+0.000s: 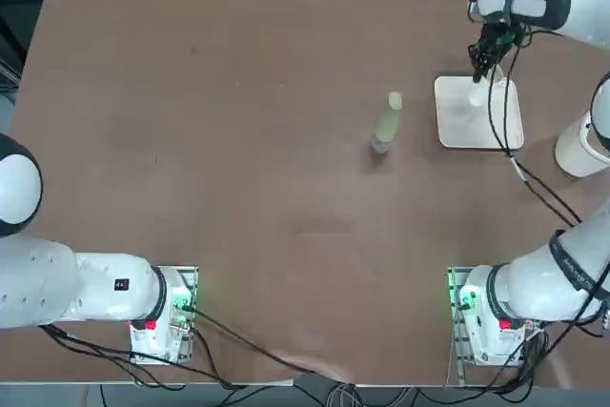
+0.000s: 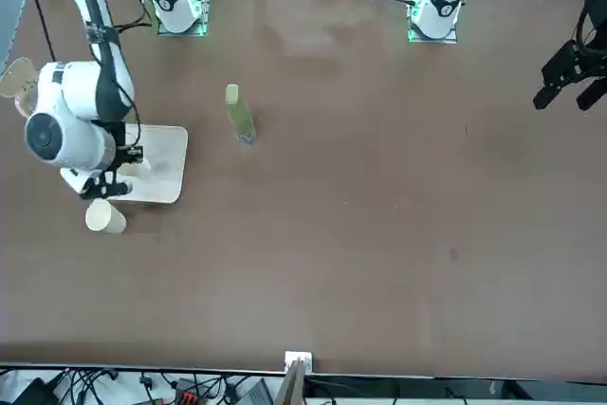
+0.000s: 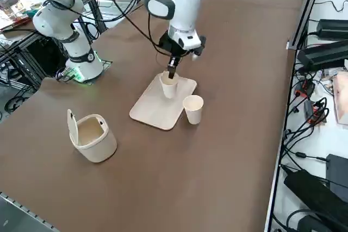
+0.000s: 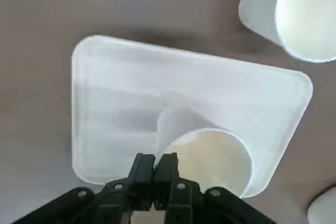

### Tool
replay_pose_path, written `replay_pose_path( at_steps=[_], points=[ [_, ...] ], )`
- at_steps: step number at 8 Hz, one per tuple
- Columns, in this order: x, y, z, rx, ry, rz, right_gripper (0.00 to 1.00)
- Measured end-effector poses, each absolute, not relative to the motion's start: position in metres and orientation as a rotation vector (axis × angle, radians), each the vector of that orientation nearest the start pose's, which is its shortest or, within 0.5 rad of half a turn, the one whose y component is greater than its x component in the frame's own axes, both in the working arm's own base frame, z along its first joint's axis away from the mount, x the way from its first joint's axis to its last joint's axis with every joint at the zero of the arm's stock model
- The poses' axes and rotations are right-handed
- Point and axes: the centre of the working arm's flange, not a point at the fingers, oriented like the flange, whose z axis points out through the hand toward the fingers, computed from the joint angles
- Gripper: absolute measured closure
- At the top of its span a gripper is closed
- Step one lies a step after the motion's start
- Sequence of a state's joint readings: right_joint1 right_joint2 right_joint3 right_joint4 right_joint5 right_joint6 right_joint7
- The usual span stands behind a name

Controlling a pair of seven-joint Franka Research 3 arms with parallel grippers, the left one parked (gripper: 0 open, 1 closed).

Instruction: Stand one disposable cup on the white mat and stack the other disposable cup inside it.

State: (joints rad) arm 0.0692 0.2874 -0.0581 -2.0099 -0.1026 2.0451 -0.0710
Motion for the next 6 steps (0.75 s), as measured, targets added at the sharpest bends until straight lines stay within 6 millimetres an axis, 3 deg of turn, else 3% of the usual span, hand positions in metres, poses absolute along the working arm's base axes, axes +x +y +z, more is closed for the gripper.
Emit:
replay_pose_path(
  at_steps=[3,4,6],
  points=[
    [0.5605,-0.0055,0.279,-3.232,-0.264,0.41,0.95],
    [0.5605,-0.0085,0.2786,-3.235,-0.26,0.406,0.86],
    [0.5637,-0.0098,0.2869,-3.243,-0.26,0.372,0.53]
  ],
)
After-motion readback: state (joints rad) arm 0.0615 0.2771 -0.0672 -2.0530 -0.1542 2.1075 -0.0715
